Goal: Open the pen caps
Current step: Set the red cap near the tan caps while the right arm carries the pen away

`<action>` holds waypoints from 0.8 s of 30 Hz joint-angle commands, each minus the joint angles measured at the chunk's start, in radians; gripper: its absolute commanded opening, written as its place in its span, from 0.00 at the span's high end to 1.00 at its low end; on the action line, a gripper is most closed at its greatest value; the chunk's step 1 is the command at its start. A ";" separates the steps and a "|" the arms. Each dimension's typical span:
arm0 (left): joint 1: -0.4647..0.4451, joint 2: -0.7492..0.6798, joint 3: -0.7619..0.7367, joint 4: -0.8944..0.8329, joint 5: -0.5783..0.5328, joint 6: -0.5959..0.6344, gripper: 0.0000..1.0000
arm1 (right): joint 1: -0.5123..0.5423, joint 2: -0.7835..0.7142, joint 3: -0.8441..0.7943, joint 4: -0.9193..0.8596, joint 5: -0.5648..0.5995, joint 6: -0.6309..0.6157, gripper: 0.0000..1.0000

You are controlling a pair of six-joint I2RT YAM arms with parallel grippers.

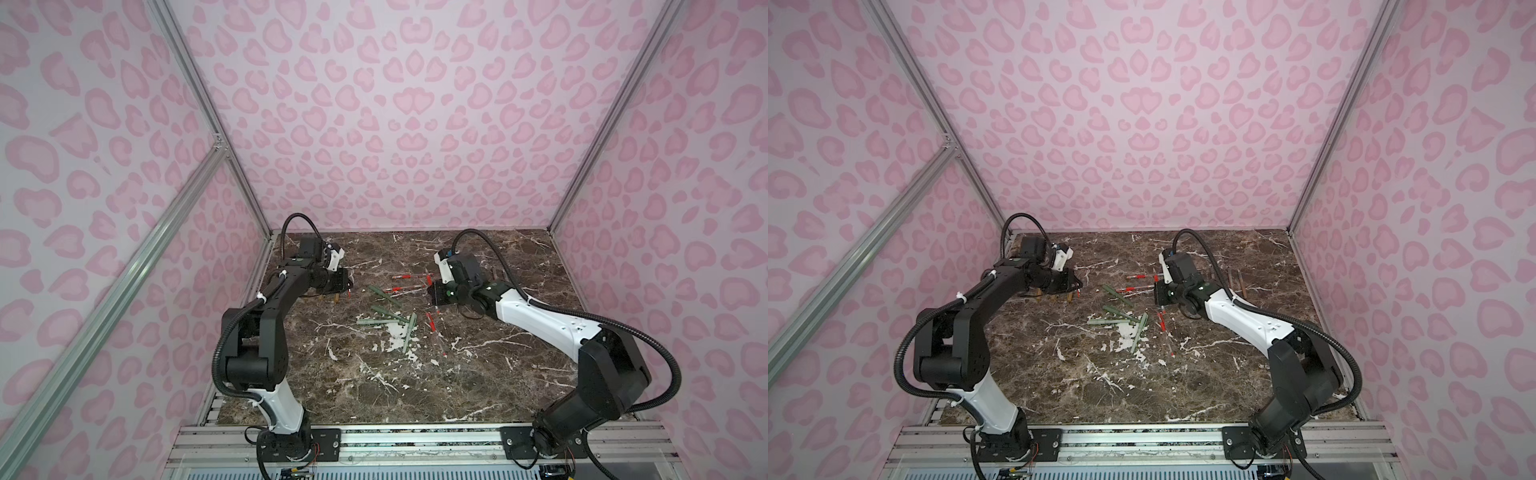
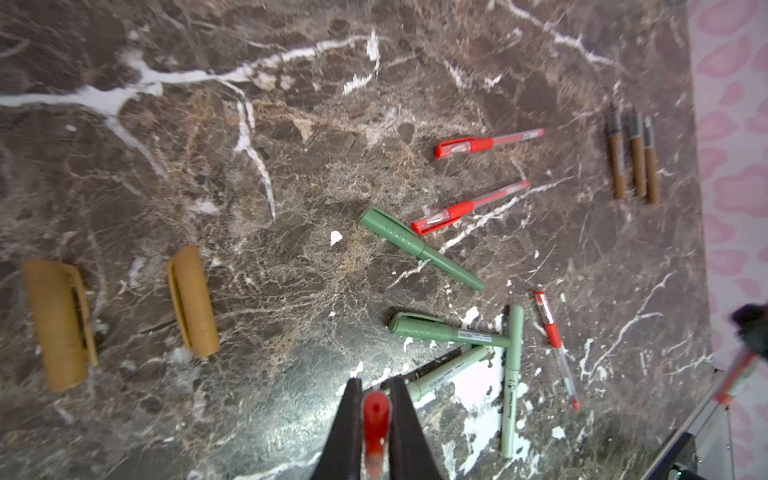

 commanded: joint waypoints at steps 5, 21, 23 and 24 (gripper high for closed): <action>-0.008 0.135 0.098 -0.092 -0.090 0.013 0.97 | -0.122 -0.077 -0.062 -0.137 0.036 -0.064 1.00; -0.023 0.318 0.225 -0.146 -0.124 -0.001 0.92 | -0.323 -0.132 -0.134 -0.232 0.003 -0.125 1.00; -0.023 0.334 0.236 -0.150 -0.133 0.001 0.91 | -0.341 -0.134 -0.137 -0.240 -0.001 -0.134 1.00; -0.024 0.340 0.241 -0.150 -0.137 -0.001 0.91 | -0.349 -0.134 -0.137 -0.245 -0.003 -0.141 1.00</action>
